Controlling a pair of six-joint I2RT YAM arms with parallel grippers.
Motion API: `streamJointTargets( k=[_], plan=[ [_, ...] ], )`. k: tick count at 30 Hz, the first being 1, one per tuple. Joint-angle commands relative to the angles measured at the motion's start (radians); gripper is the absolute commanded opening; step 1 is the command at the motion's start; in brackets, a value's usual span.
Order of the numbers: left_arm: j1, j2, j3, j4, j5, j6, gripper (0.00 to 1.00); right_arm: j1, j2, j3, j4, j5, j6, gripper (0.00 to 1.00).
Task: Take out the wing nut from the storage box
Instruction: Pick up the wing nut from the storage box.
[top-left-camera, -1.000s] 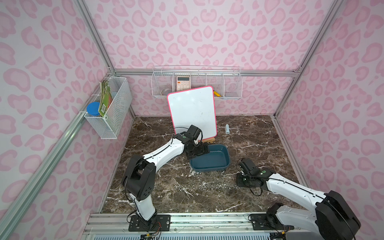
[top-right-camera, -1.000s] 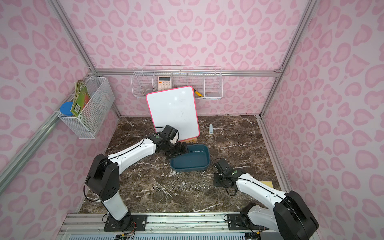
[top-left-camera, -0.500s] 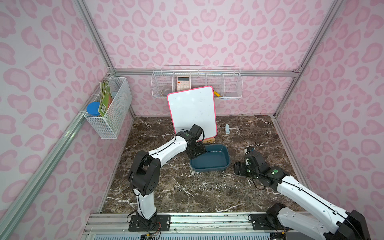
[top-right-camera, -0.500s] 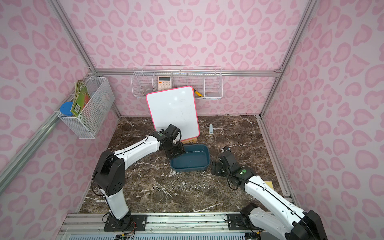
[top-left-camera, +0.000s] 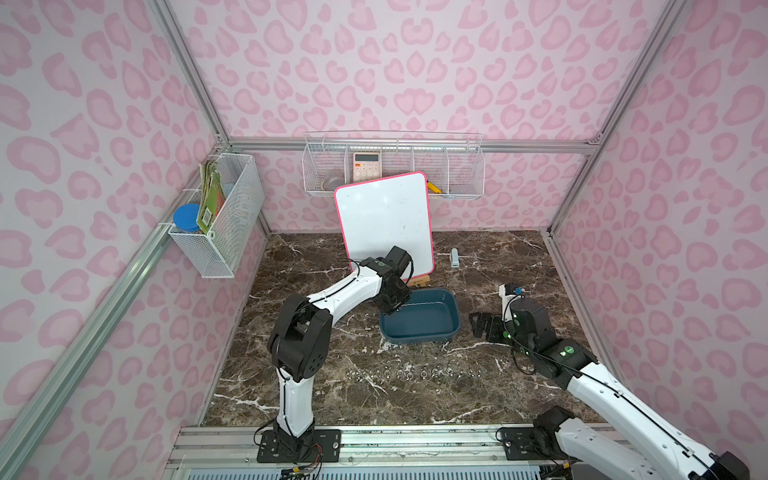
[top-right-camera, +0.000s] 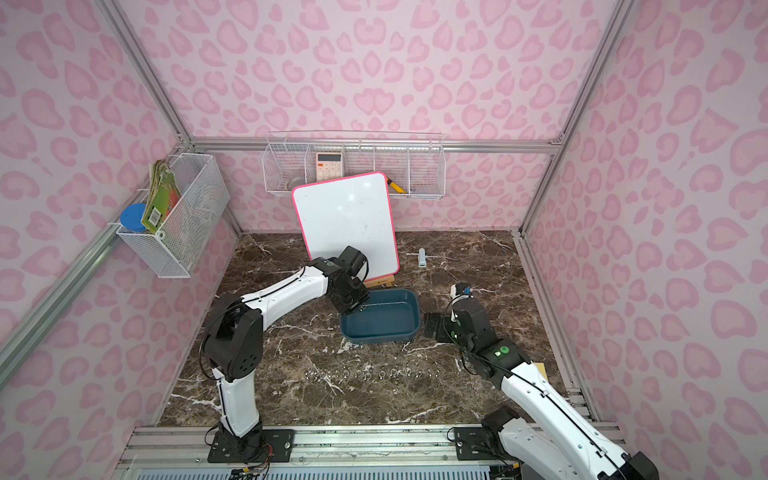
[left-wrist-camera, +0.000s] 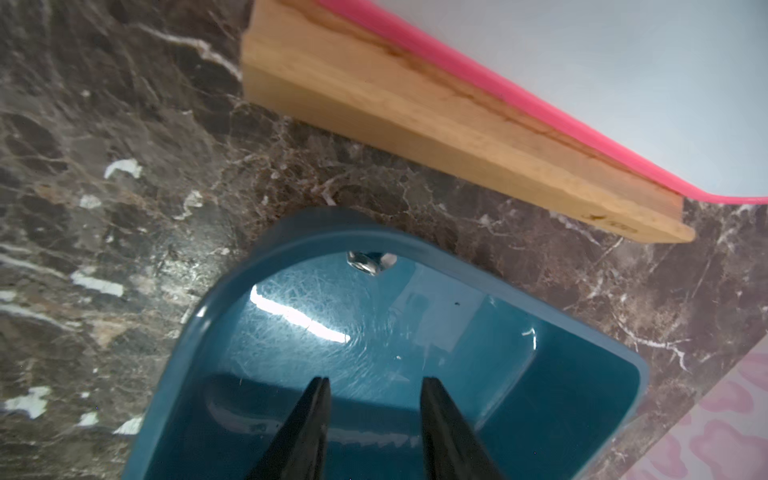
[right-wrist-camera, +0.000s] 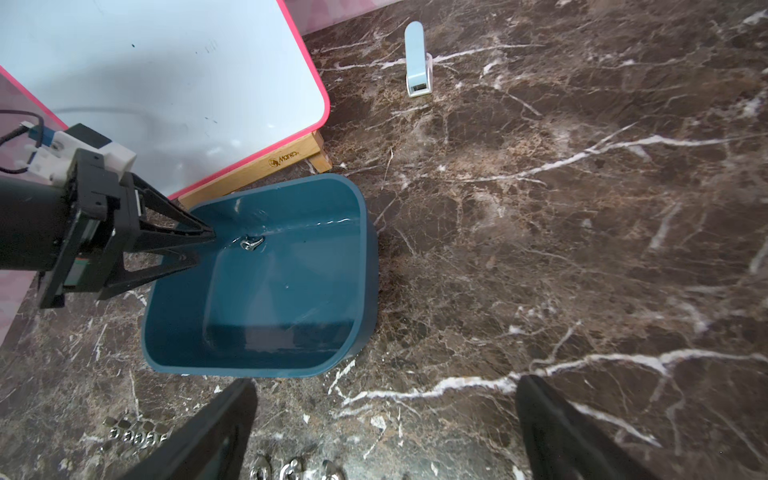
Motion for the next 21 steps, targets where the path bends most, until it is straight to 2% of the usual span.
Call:
streamJointTargets(
  k=[1, 21],
  plan=[
    [0.002, 0.017, 0.009, -0.048, -0.049, -0.076, 0.41, -0.008, -0.003, -0.009, 0.039, -0.04, -0.026, 0.99],
    [0.002, 0.14, 0.066, -0.009, -0.077, -0.093, 0.4, -0.063, -0.001, -0.015, 0.052, -0.092, -0.063, 0.99]
  ],
)
